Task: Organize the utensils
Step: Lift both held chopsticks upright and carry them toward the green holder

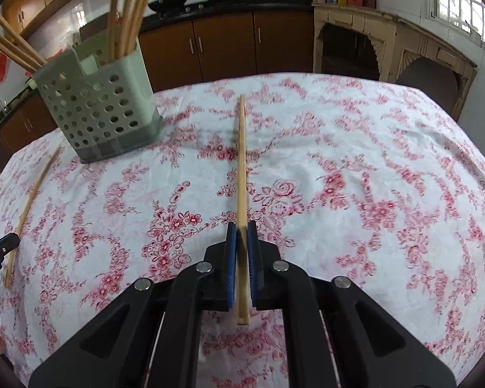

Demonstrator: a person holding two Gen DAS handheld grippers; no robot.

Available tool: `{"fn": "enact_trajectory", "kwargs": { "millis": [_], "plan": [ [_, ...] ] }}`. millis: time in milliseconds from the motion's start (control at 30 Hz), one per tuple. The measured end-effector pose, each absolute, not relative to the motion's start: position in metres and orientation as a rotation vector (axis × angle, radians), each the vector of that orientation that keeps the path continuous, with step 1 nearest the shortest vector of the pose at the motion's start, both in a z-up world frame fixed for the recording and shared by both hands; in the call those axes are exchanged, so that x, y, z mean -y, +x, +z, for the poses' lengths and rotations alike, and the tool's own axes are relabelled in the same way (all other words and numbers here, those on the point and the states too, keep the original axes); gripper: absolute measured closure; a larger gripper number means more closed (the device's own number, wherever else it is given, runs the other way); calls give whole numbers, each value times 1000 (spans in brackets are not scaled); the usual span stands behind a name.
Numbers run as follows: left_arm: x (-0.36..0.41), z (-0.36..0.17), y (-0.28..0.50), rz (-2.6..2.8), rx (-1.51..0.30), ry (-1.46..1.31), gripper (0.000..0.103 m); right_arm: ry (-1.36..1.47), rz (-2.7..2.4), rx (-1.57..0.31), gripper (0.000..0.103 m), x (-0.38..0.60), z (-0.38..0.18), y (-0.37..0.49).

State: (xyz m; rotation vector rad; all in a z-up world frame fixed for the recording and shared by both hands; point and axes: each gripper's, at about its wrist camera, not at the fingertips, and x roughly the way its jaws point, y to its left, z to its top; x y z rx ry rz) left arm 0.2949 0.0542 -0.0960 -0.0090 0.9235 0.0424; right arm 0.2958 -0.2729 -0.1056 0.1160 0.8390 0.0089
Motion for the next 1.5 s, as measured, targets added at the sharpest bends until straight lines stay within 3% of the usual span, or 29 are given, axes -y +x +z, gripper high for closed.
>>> {"fn": "enact_trajectory", "kwargs": {
  "millis": [733,967,1500],
  "plan": [
    [-58,63,259,34,-529,28,96,76,20,-392,96,287,38,255],
    [-58,98,261,27,-456,27,96,144,59,-357,96,289,59,261],
    [-53,115,259,-21,-454,-1,96,187,111,-364,96,283,69,258]
  ]
}}
